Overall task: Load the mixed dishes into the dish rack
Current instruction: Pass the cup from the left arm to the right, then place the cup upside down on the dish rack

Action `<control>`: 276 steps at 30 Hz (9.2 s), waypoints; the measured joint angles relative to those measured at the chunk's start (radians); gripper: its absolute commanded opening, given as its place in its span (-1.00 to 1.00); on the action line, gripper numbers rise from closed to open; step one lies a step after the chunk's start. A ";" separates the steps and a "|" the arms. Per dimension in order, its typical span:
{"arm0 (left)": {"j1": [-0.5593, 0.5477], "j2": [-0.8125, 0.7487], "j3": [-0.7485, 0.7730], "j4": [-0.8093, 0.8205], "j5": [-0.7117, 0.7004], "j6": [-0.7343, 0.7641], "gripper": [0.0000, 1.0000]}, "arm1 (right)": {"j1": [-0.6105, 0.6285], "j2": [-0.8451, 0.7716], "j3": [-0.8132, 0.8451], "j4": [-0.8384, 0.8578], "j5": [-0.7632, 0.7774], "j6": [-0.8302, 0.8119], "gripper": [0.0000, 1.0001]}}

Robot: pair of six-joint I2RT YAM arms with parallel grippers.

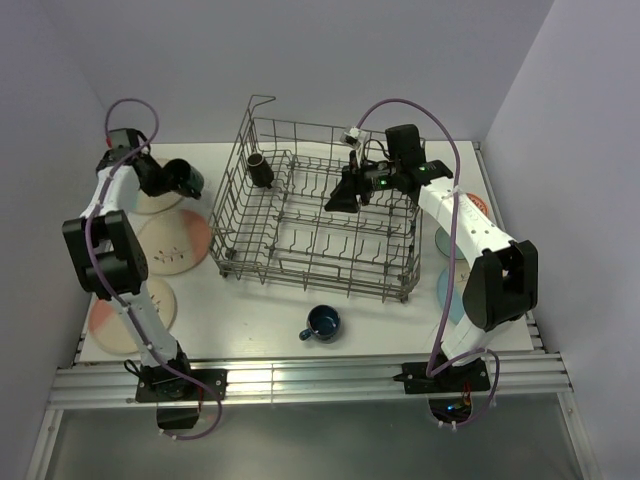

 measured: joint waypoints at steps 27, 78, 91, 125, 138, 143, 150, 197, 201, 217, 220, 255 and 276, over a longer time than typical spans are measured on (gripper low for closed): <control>-0.390 -0.634 -0.408 0.755 0.412 -0.524 -1.00 | 0.100 0.018 0.096 0.632 -0.089 1.032 1.00; -0.589 -0.653 -0.703 1.176 0.306 -0.698 -0.12 | 0.145 -0.012 -0.184 1.185 -0.072 1.582 -1.00; -0.587 -0.709 -0.704 1.056 0.300 -0.612 0.31 | 0.116 0.015 -0.184 1.178 -0.093 1.518 -1.00; -0.479 -1.331 -0.724 0.284 -0.253 -0.060 0.83 | 0.264 0.356 0.352 0.209 0.386 0.509 -1.00; -0.479 -1.370 -0.789 0.198 -0.377 -0.080 0.86 | 0.346 0.494 0.498 0.073 0.676 0.515 -1.00; -0.479 -1.378 -0.809 0.190 -0.400 -0.096 0.87 | 0.369 0.507 0.502 0.055 0.730 0.545 -1.00; -0.476 -1.376 -0.828 0.182 -0.405 -0.101 0.87 | 0.381 0.521 0.512 0.046 0.755 0.592 -1.00; -0.469 -1.372 -0.863 0.176 -0.404 -0.129 0.86 | 0.427 0.586 0.520 0.023 0.810 0.640 -1.00; -0.469 -1.390 -0.869 0.175 -0.405 -0.133 0.86 | 0.433 0.586 0.520 0.018 0.821 0.622 -1.00; -0.468 -1.428 -0.880 0.158 -0.405 -0.152 0.86 | 0.465 0.588 0.520 0.005 0.892 0.556 -1.00; -0.468 -1.432 -0.880 0.157 -0.405 -0.153 0.86 | 0.470 0.588 0.520 0.001 0.908 0.555 -1.00; -0.468 -1.435 -0.880 0.153 -0.405 -0.155 0.86 | 0.529 0.634 0.572 -0.039 1.096 0.579 -0.89; -0.468 -1.461 -0.891 0.123 -0.405 -0.175 0.86 | 0.559 0.653 0.599 -0.056 1.183 0.555 -0.82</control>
